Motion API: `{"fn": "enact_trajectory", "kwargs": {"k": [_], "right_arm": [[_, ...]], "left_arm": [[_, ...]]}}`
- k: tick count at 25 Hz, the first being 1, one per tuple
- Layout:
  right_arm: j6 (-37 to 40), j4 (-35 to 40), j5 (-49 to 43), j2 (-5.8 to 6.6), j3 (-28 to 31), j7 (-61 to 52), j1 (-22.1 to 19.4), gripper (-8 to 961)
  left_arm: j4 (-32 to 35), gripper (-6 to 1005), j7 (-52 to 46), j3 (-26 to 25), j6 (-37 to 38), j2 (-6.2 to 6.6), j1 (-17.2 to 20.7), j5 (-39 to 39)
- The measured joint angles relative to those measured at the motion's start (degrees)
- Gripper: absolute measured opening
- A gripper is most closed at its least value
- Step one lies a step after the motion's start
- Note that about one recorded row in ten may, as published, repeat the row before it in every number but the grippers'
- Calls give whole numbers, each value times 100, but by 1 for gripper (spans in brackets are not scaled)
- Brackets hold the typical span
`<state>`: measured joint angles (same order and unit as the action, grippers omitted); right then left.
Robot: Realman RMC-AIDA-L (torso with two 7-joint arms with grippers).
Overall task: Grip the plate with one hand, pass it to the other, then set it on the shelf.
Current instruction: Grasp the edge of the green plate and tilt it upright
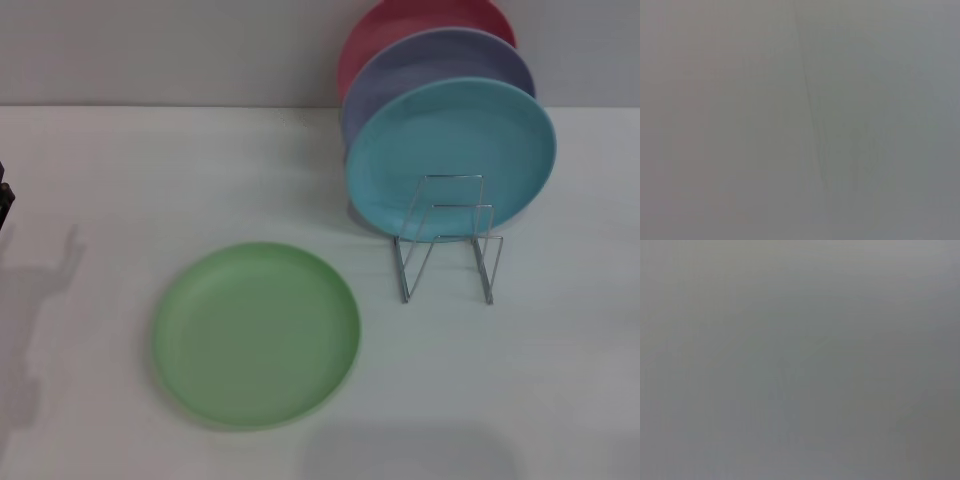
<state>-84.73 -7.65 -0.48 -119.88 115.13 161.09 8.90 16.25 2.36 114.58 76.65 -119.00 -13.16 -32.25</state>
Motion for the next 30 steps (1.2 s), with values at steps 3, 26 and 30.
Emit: {"fn": "enact_trajectory", "kwargs": {"k": [3, 26, 30], "right_arm": [[0, 0, 0, 0, 0, -4, 3, 824], [29, -17, 17, 0, 27, -166, 154, 824], [58, -8, 19, 0, 36, -166, 164, 824]], "left_arm": [[2, 810, 1, 5, -1, 0, -6, 0], [7391, 775, -436, -1287, -9686, 825, 940, 1461], [8059, 769, 533, -2102, -11773, 497, 621, 666]]}}
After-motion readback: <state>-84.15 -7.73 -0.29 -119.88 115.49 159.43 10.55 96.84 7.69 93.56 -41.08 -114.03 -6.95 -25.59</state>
